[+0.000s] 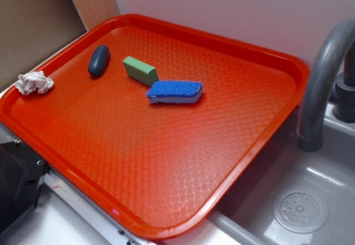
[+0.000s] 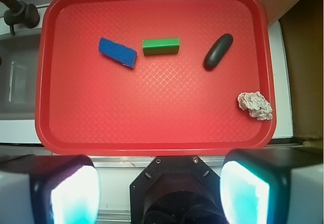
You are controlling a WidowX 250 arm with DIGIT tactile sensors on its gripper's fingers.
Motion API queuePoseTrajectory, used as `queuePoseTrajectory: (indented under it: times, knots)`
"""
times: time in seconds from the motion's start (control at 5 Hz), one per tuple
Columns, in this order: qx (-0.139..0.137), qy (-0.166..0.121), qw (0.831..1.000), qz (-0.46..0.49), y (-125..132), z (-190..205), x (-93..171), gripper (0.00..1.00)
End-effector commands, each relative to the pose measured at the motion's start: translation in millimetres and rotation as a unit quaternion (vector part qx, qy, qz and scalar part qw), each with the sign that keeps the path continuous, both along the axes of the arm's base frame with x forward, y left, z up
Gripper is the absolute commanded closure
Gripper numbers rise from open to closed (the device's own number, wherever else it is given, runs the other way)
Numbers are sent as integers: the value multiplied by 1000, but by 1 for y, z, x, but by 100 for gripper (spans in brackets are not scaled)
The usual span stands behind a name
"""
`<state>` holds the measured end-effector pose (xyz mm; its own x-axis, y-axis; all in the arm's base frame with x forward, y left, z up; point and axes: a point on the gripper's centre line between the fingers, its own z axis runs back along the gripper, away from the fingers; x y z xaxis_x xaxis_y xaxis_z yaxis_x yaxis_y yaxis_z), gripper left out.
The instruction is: Grab the plastic pickle.
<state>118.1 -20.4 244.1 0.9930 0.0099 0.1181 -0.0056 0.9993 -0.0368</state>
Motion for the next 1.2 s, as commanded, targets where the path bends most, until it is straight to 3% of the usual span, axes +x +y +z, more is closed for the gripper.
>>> queuePoseTrajectory:
  times: [0.0, 0.2, 0.4, 0.6, 0.8, 1.0]
  knots:
    - [0, 0, 1000, 0, 0, 0, 0, 0]
    - [-30, -1, 992, 125, 17, -23, 24, 0]
    - [-19, -9, 972, 233, 40, -42, 43, 0]
    - [2, -31, 942, 335, 66, -59, 54, 0]
    - [26, -48, 918, 394, 94, -84, 65, 0]
    - [40, -67, 906, 417, 109, -107, 82, 0]
